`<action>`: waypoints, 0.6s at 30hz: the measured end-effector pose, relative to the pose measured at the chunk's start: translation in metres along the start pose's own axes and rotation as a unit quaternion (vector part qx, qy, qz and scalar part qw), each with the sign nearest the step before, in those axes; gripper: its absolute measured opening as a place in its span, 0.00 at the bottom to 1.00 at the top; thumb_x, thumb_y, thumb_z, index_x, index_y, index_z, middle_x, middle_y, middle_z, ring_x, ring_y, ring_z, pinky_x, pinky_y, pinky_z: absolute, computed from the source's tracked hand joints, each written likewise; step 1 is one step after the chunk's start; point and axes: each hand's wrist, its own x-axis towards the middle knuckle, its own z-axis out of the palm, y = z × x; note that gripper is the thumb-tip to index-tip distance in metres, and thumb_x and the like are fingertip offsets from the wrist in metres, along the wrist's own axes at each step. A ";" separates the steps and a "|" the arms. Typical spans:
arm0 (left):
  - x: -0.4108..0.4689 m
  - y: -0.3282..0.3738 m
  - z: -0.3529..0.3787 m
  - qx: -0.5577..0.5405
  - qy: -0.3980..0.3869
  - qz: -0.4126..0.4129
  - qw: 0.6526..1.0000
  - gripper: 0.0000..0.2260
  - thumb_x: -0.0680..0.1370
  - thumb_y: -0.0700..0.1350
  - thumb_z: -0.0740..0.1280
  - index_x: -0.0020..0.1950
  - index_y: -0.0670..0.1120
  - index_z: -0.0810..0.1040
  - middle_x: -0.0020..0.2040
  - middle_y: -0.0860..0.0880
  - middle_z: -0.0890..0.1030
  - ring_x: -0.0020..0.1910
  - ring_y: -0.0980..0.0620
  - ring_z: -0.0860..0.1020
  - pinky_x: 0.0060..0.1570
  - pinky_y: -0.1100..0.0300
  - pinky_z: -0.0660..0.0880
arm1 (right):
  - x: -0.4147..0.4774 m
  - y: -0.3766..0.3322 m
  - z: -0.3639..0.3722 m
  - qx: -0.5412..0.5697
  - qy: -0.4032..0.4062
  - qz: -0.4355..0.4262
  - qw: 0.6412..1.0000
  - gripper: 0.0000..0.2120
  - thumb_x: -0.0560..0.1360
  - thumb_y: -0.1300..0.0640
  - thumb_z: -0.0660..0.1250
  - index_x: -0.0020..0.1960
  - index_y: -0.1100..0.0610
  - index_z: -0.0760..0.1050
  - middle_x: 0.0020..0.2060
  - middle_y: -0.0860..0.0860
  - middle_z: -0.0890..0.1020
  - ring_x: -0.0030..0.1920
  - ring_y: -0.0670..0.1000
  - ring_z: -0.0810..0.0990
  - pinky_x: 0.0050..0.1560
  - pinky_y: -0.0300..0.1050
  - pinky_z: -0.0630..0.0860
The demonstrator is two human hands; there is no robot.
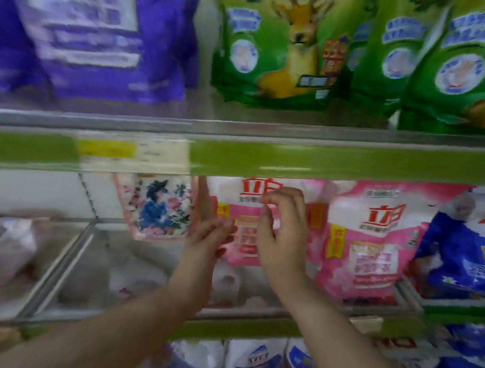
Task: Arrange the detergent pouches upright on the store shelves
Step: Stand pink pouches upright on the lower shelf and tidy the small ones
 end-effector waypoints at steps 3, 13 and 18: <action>-0.009 0.018 -0.065 0.006 0.060 0.017 0.998 0.06 0.77 0.39 0.62 0.45 0.47 0.77 0.43 0.48 0.80 0.45 0.52 0.76 0.50 0.57 0.68 | -0.012 -0.040 0.054 0.041 -0.041 -0.013 0.998 0.08 0.69 0.65 0.58 0.42 0.64 0.75 0.43 0.59 0.75 0.46 0.53 0.74 0.53 0.42 0.70; -0.049 0.073 -0.293 0.020 0.219 0.052 0.974 0.09 0.77 0.35 0.61 0.42 0.47 0.76 0.39 0.48 0.77 0.40 0.53 0.74 0.42 0.63 0.69 | -0.097 -0.168 0.245 0.135 -0.226 0.007 0.965 0.07 0.69 0.66 0.59 0.41 0.66 0.75 0.42 0.62 0.75 0.46 0.53 0.75 0.48 0.34 0.68; -0.061 0.077 -0.382 0.024 0.281 0.028 0.959 0.11 0.78 0.33 0.60 0.42 0.47 0.73 0.36 0.48 0.73 0.33 0.54 0.71 0.27 0.72 0.71 | -0.138 -0.200 0.327 0.044 -0.392 0.050 0.918 0.16 0.68 0.64 0.62 0.55 0.66 0.77 0.54 0.64 0.77 0.59 0.62 0.75 0.64 0.48 0.67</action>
